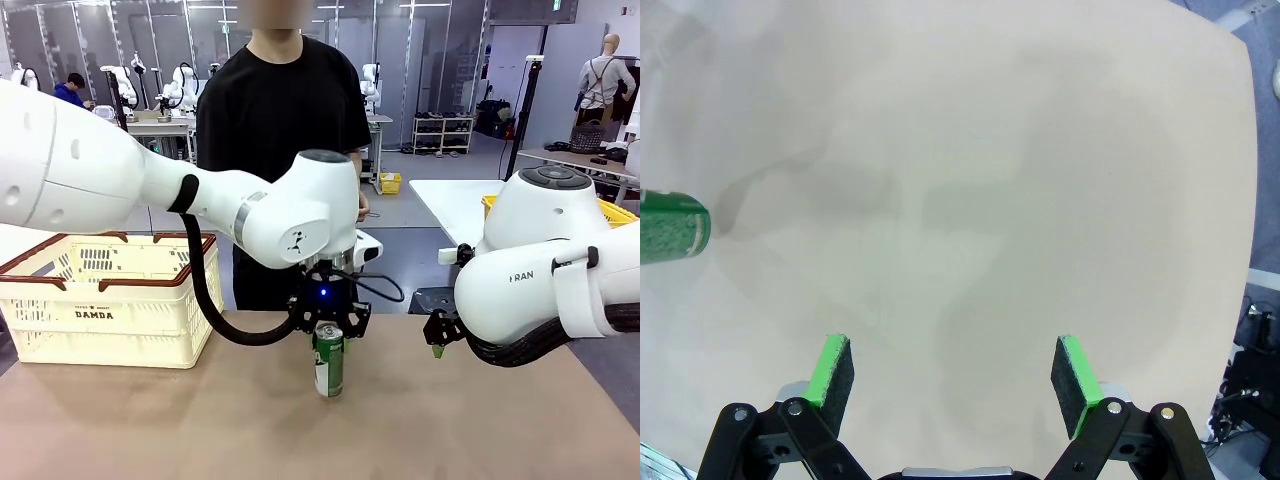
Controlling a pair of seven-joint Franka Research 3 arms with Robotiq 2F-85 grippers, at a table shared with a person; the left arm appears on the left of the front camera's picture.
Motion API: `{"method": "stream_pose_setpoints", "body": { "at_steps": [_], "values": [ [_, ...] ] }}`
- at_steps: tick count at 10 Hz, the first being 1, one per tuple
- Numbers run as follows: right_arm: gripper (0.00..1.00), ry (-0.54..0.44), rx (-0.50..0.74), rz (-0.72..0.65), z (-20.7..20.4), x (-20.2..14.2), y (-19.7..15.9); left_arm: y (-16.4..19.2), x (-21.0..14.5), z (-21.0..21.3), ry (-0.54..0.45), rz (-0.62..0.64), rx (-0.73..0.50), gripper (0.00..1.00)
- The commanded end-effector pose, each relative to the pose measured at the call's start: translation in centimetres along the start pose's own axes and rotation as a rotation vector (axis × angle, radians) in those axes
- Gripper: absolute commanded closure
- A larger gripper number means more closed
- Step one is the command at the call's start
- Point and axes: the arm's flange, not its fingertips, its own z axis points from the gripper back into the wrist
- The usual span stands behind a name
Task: Place the drinks into the Shopping basket.
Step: Pick up one drink and place it into the Shopping basket.
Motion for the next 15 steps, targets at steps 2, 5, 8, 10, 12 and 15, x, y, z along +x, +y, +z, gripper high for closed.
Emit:
{"method": "stream_pose_setpoints", "body": {
  "at_steps": [2, 5, 8, 10, 12, 15],
  "values": [
    [0.0, -0.007, -0.005, 0.008, -0.1, -0.1, -0.1, -0.6, -1.4, 8.3, -0.028, -0.09, -0.014, 0.88],
    [0.0, -0.007, -0.005, 0.008, -0.1, -0.1, -0.1, -2.2, -3.2, 16.0, -0.111, -0.199, 0.049, 0.88],
    [0.0, -0.007, -0.005, 0.008, -0.1, -0.1, -0.1, -2.2, -4.1, 18.9, -0.116, -0.26, 0.032, 0.88],
    [0.0, -0.007, -0.005, 0.008, -0.1, -0.1, -0.1, -1.9, -4.5, 19.1, -0.132, -0.33, 0.028, 0.88],
    [0.0, -0.007, -0.005, 0.008, -0.1, -0.1, -0.1, -2.7, -4.4, 18.6, -0.118, -0.246, 0.016, 0.88],
    [0.0, -0.007, -0.005, 0.008, -0.1, -0.1, -0.1, -2.7, -4.4, 18.6, -0.118, -0.246, 0.016, 0.88]
  ]
}}
